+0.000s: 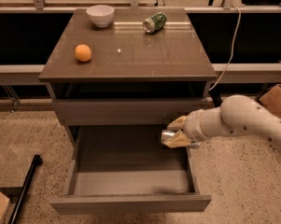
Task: Pick redbull can from middle drawer and place on counter
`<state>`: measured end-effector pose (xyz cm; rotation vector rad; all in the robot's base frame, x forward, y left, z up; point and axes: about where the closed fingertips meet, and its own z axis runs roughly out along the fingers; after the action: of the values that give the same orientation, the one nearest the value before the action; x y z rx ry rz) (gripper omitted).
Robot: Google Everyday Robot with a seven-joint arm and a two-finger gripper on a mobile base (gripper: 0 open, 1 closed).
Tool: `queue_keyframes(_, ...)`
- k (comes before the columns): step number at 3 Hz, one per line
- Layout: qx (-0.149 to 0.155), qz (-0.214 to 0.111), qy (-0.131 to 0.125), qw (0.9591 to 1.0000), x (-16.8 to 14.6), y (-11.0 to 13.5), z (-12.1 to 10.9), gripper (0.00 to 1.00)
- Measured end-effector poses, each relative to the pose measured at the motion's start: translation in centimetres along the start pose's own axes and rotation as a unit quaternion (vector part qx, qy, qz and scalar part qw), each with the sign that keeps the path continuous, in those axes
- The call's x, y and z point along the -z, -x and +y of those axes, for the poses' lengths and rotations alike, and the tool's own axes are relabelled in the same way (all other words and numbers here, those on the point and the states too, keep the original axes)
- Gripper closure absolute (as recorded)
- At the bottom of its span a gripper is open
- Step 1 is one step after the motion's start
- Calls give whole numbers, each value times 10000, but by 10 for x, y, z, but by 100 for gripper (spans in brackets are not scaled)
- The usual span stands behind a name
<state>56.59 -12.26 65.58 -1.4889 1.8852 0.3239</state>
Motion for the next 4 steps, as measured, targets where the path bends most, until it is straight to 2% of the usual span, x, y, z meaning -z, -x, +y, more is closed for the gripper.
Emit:
queue_keyframes(1, 736, 141, -437, 9962, 67, 40, -23, 100)
queue_keyframes(2, 1559, 202, -1129, 9811, 147, 95, -54, 100)
queue_keyframes(3, 2249, 60, -1742, 9587, 191, 140, -96, 100)
queue_keyframes(4, 2392, 43, -1888, 9524, 205, 149, -106, 100)
